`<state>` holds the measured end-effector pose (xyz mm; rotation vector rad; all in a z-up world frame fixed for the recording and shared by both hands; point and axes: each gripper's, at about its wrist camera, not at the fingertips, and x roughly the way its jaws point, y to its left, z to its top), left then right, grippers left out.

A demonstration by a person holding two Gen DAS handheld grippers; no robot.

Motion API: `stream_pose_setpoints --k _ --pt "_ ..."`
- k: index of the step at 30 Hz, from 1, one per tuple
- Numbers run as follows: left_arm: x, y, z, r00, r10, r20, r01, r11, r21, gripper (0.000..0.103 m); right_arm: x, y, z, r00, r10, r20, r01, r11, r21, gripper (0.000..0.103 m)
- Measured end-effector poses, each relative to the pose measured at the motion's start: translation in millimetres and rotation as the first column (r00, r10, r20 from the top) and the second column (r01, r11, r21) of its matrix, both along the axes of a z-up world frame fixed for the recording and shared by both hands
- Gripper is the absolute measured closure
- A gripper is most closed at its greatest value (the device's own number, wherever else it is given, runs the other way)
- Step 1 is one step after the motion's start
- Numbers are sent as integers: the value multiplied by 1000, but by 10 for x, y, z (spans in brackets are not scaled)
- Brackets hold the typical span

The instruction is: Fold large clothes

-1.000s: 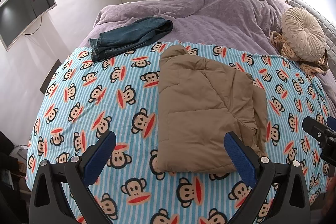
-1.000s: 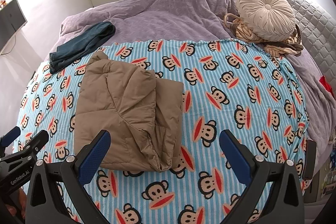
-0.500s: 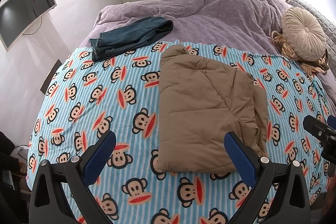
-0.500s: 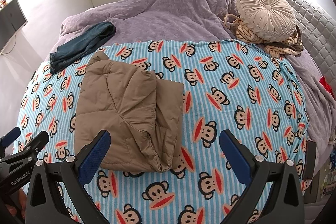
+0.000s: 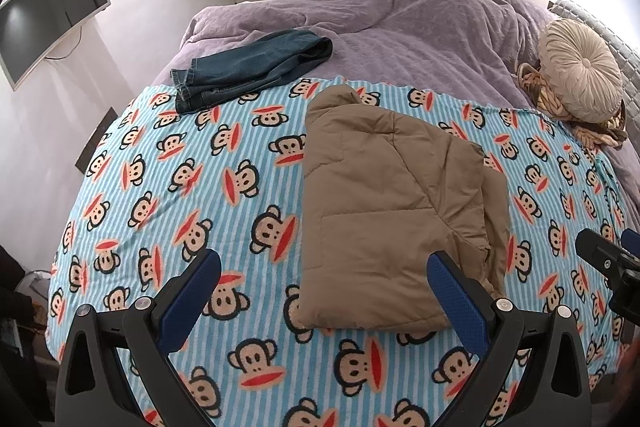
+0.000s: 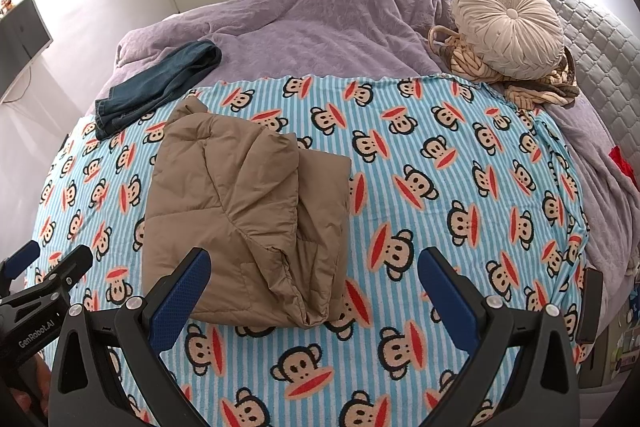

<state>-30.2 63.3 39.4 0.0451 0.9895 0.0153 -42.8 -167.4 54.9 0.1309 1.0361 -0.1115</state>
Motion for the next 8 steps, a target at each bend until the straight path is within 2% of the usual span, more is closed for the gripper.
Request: stream_pose_setpoints --k 8 --pt "15 -2 21 1000 -18 14 18 1000 -15 0 -6 6 3 1000 -4 -1 4 1000 0 0"
